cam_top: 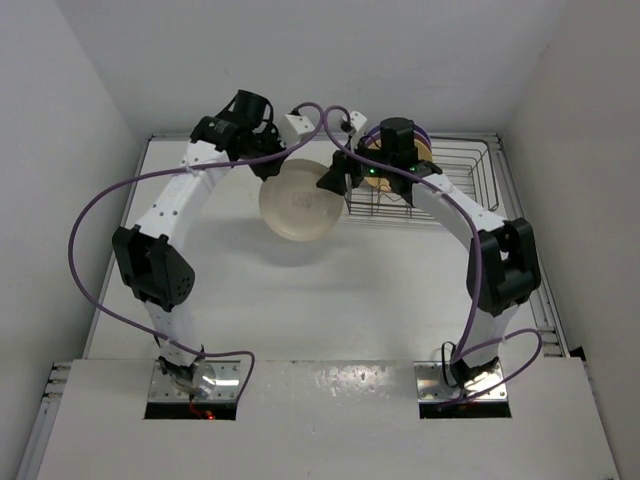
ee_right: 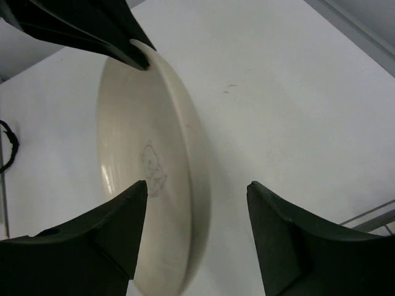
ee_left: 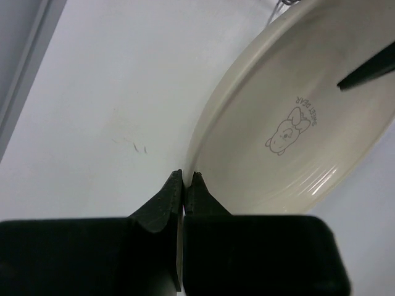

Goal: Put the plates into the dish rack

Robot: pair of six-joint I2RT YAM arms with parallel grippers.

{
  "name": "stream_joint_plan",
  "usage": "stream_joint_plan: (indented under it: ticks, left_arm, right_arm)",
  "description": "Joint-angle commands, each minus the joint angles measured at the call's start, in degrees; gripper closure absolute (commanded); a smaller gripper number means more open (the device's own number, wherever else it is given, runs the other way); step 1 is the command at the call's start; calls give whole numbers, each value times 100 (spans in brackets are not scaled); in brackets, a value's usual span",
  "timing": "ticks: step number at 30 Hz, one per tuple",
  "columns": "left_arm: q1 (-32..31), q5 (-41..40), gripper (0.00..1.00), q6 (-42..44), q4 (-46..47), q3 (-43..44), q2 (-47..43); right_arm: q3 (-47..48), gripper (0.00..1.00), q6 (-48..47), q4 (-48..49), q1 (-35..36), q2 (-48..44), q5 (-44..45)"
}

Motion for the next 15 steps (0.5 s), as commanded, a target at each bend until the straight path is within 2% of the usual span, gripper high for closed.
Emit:
stream_joint_plan:
  ticks: [1, 3, 6, 9, 12, 15]
  left_arm:
    - [-7, 302, 100, 120, -289, 324, -303]
    - [-7, 355, 100, 251, -394, 193, -304]
    - [-69, -48, 100, 304, -395, 8, -365]
    - [-69, 142, 100, 366, -447, 103, -418]
    - [-122, 249, 100, 252, -448, 358, -357]
    - [-192, 250, 100, 199, -448, 430, -356]
  right_arm:
    - [-128, 38, -97, -3, -3, -328, 182]
    - [-234, 37, -281, -12, -11, -503, 164]
    - [-182, 35, -562, -363, -11, -688, 129]
    - [-15, 35, -748, -530, -55, -812, 165]
    - [143, 41, -933, -697, -64, -698, -255]
    - [249, 42, -1100, -1004, -3, -434, -564]
